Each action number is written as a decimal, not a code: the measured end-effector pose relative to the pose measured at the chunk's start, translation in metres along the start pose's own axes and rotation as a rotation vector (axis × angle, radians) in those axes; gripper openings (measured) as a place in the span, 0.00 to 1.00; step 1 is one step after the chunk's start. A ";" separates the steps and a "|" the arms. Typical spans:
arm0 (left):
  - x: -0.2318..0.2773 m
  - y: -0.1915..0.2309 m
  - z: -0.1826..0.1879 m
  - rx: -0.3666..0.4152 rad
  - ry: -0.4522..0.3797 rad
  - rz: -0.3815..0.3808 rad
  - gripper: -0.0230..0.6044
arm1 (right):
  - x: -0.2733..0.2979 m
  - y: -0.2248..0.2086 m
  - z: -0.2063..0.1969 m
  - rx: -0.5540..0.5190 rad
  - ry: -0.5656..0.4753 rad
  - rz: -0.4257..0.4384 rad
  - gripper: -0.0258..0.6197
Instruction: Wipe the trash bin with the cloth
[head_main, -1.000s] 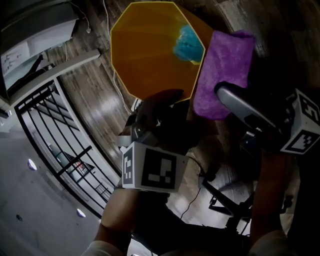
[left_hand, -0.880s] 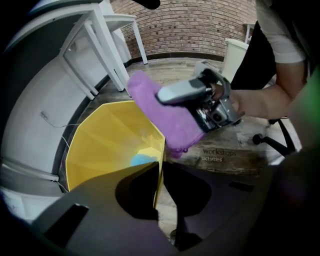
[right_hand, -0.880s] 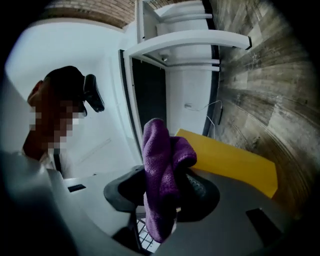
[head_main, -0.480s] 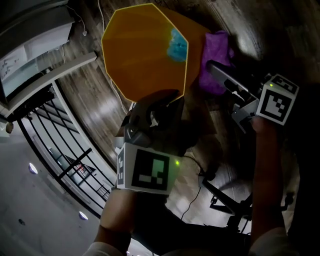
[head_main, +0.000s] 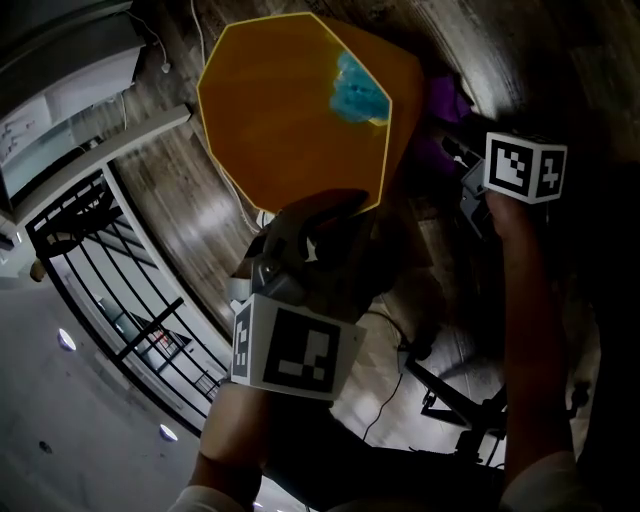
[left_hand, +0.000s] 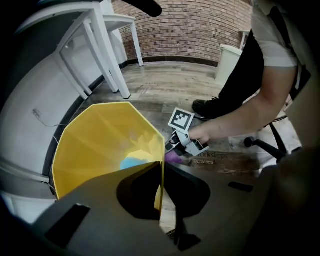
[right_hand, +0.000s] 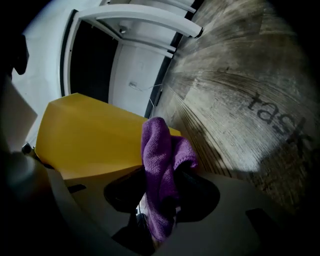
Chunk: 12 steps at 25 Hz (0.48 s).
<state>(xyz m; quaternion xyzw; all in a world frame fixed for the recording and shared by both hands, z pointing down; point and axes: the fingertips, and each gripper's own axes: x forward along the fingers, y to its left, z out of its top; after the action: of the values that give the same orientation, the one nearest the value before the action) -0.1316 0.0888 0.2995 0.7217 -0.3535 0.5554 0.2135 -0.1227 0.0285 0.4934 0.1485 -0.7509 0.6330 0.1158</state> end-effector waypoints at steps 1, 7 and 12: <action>0.000 -0.001 0.000 -0.001 0.000 -0.004 0.06 | 0.002 -0.004 -0.002 0.001 0.010 -0.023 0.30; -0.001 0.008 -0.003 0.023 -0.014 0.053 0.06 | 0.011 -0.023 -0.011 -0.008 0.052 -0.144 0.30; -0.006 0.017 -0.014 0.053 -0.005 0.096 0.27 | 0.010 -0.025 -0.021 -0.004 0.073 -0.153 0.30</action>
<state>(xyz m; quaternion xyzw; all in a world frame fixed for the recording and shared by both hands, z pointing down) -0.1541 0.0892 0.2967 0.7106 -0.3736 0.5724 0.1667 -0.1226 0.0444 0.5236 0.1822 -0.7339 0.6257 0.1914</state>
